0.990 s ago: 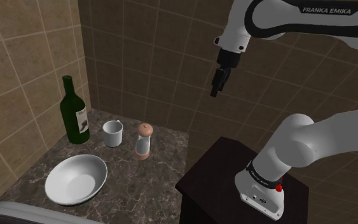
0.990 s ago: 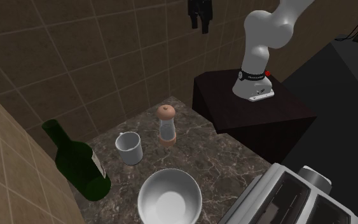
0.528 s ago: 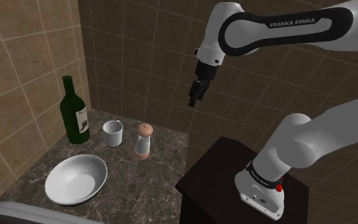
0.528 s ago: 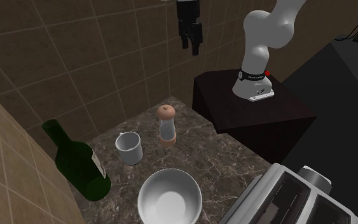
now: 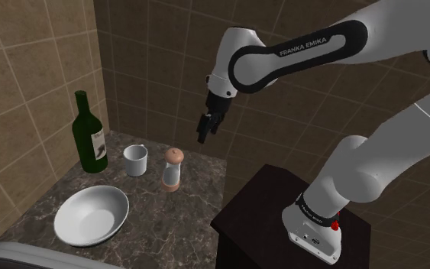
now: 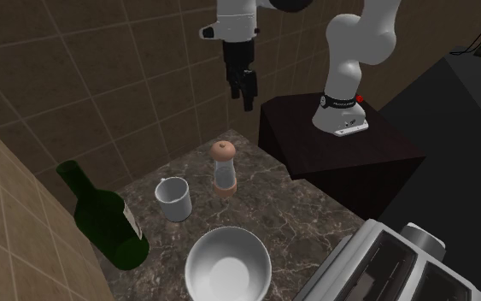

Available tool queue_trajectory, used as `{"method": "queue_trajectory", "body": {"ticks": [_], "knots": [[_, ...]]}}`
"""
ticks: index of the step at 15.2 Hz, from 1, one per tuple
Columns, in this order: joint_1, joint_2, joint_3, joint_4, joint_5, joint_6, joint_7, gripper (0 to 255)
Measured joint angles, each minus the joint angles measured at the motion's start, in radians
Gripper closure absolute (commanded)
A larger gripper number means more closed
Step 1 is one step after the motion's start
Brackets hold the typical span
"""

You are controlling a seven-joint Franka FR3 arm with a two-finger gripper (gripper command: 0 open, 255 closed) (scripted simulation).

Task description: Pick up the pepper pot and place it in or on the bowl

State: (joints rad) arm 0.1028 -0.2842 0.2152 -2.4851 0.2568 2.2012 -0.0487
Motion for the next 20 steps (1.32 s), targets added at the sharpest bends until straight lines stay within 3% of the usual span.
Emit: {"method": "queue_trajectory", "body": {"ticks": [8,15,20], "knots": [[0.033,0.278,0.061,0.119,-0.016,0.208,0.059,0],[0.046,0.359,0.072,0.110,-0.025,0.303,0.073,0],[0.047,0.368,0.073,0.108,-0.026,0.314,0.074,0]]}}
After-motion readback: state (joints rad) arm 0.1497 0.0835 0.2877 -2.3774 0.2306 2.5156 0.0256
